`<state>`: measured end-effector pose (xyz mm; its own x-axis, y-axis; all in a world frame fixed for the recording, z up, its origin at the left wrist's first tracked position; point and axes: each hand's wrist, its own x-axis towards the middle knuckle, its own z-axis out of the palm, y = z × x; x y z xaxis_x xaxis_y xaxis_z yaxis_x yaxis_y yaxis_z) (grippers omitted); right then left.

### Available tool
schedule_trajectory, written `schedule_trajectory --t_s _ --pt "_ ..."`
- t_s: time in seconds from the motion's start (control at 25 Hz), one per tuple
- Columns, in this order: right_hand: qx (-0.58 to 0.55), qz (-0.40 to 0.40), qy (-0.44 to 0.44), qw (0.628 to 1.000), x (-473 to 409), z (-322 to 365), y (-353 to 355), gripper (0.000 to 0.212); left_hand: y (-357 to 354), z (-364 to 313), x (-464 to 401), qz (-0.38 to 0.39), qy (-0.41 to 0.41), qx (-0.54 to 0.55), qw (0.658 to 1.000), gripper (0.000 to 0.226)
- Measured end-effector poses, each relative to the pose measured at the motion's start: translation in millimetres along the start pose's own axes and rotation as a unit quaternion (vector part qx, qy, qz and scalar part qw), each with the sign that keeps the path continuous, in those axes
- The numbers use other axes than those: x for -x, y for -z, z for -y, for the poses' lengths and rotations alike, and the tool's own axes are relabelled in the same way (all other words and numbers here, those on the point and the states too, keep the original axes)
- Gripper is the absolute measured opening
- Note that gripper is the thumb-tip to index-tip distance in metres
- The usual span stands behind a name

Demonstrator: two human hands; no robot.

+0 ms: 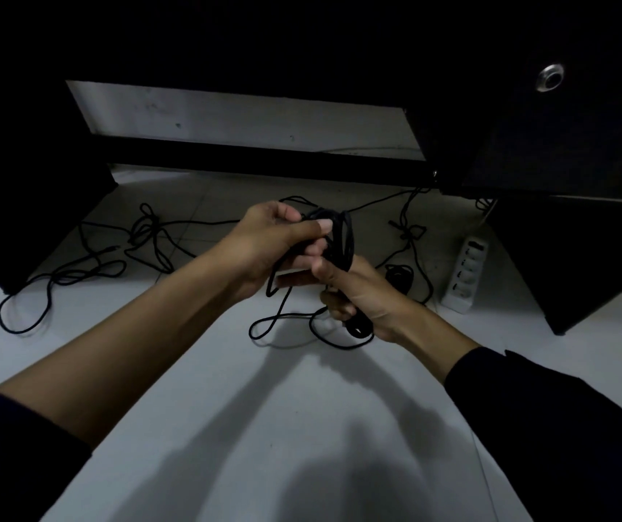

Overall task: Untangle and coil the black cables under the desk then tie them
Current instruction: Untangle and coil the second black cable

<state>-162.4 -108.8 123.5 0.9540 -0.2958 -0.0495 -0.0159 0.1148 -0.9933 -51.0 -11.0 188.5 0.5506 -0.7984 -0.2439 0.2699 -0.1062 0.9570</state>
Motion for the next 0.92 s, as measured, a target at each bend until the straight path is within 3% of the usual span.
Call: schedule_trajectory --t_s 0.08,0.16,0.4,0.56,0.68,0.8,0.84,0.92 --pt "0.036 -0.021 0.002 0.999 -2 0 -2 0.048 -3 -1 1 -0.016 0.044 0.029 0.998 0.015" --pt "0.049 -0.036 -0.005 0.998 -4 0 -1 0.033 -5 -9 3 -0.002 0.079 0.076 0.994 0.003" --pt "0.051 -0.017 -0.012 0.998 -1 -4 1 0.011 -6 -11 6 0.045 0.097 0.119 0.987 0.037" --pt "0.048 -0.022 -0.029 0.998 2 -5 0 0.018 -10 -7 2 0.028 0.086 0.146 0.985 0.017" --pt "0.051 -0.033 -0.035 0.998 2 -5 -2 0.012 -8 -2 -1 -0.011 -0.054 -0.057 0.997 0.006" --pt "0.048 -0.066 -0.023 0.996 -3 -2 -2 0.02 -3 11 -5 -0.123 -0.228 -0.255 0.932 0.023" --pt "0.037 -0.079 -0.017 0.996 -5 -1 -1 0.022 -1 18 -5 -0.135 -0.237 -0.258 0.927 0.028" --pt "0.004 -0.084 -0.001 0.996 -7 1 4 0.026 1 35 1 -0.044 -0.168 -0.203 0.964 0.038"
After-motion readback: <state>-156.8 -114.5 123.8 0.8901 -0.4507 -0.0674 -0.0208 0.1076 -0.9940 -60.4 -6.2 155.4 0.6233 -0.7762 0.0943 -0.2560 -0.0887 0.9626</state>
